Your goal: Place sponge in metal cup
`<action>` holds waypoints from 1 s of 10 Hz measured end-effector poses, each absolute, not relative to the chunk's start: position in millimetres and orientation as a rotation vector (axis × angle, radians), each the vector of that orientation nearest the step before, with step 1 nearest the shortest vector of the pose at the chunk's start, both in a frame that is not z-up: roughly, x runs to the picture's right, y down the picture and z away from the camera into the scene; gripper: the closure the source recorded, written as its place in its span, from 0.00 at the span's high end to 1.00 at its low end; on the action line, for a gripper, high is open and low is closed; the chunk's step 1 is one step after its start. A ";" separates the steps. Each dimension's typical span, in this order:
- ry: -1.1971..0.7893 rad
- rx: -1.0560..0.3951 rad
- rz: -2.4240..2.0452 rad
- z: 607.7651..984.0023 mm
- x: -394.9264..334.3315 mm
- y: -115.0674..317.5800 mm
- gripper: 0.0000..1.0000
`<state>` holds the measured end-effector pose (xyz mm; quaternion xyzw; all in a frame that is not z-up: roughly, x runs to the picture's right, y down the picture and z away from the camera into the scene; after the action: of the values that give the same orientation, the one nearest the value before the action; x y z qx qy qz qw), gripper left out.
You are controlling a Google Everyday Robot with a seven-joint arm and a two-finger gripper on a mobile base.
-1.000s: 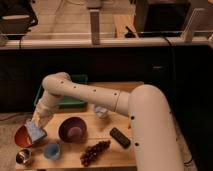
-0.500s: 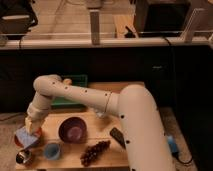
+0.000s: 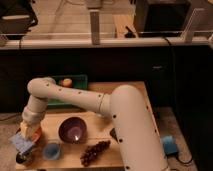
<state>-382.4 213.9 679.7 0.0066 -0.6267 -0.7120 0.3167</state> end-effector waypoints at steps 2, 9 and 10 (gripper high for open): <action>-1.670 0.010 -1.886 681.6 -388.7 222.7 0.00; -1.682 -0.017 -1.947 695.9 -405.1 242.6 0.00; -1.687 -0.018 -1.953 695.3 -406.6 243.9 0.05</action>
<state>-406.6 243.9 695.3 -0.0065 -0.6281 -0.7272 0.2766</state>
